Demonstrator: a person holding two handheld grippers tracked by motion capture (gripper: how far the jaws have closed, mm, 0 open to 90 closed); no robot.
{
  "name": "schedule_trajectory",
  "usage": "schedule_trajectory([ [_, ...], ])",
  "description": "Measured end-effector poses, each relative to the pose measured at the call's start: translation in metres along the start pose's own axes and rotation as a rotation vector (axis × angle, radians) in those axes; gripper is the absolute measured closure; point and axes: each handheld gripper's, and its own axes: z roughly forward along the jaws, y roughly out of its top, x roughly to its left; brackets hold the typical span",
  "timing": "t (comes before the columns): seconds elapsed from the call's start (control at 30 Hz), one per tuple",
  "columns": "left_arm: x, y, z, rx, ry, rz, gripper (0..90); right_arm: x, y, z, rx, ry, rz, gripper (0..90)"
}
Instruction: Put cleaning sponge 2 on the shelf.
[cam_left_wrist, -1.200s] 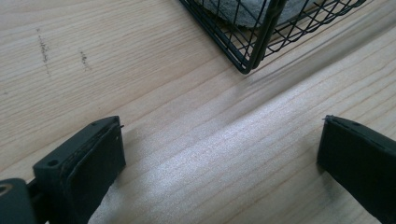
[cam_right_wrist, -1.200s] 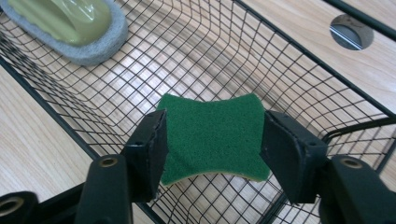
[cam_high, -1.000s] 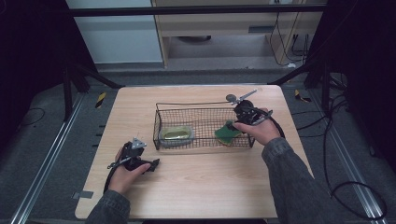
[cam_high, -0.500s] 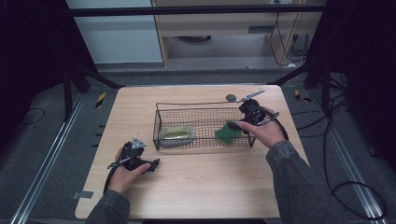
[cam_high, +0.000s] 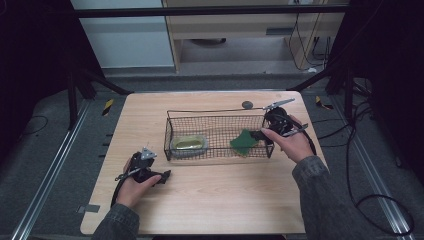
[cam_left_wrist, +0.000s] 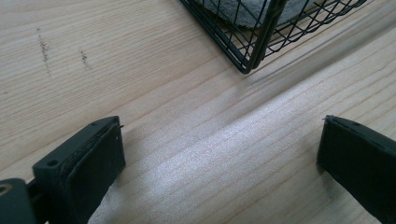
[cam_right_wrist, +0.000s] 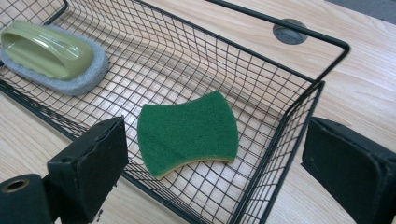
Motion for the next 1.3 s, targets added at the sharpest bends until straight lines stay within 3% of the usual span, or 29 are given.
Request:
schedule_trajectory([
  [0.13,0.000,0.000,0.000,0.000,0.000,0.000,0.0,-0.005,-0.006,-0.004,-0.020,-0.031,0.010,5.9],
  [0.57,0.000,0.000,0.000,-0.001,0.000,-0.001,0.0,-0.014,-0.023,-0.020,-0.053,-0.065,0.039,6.1],
  [0.8,0.000,0.000,0.000,0.000,0.001,-0.001,0.0,-0.019,-0.042,-0.027,-0.068,-0.087,0.054,6.8],
  [1.3,0.000,0.000,0.000,0.000,0.002,-0.002,0.0,-0.024,-0.076,-0.046,-0.102,-0.096,0.066,7.8],
])
